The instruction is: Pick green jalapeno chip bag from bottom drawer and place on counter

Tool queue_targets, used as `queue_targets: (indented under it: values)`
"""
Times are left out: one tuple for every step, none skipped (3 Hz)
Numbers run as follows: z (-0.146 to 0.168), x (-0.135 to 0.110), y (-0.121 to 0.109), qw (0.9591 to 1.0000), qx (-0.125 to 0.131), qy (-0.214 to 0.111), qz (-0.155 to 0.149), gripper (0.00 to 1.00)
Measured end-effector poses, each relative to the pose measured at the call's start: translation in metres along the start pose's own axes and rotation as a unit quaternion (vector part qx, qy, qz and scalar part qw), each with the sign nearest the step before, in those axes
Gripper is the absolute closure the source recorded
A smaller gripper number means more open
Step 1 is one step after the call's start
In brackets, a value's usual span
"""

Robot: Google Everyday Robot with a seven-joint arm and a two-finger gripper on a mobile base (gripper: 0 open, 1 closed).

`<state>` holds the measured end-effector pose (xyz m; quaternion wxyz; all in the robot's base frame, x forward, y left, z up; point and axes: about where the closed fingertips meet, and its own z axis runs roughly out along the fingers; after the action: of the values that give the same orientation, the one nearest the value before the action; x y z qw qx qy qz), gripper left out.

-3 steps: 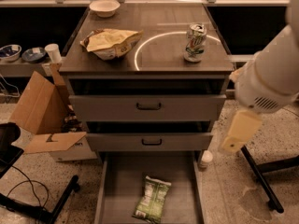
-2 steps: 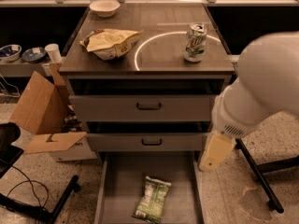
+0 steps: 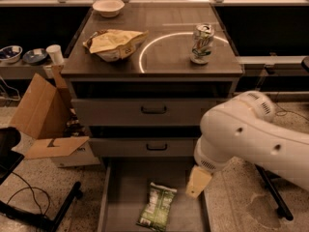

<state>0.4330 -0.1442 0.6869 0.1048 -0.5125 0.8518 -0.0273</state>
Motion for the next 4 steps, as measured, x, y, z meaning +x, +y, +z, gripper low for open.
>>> queue_targets:
  values:
    - [0.001, 0.001, 0.000, 0.9999, 0.001, 0.000, 0.013, 0.00]
    - [0.008, -0.001, 0.000, 0.9999, 0.000, -0.007, 0.014, 0.00]
    - [0.061, -0.024, 0.004, 0.9998, -0.012, -0.014, 0.007, 0.00]
    - [0.140, -0.043, 0.009, 0.9987, -0.029, -0.030, 0.028, 0.00]
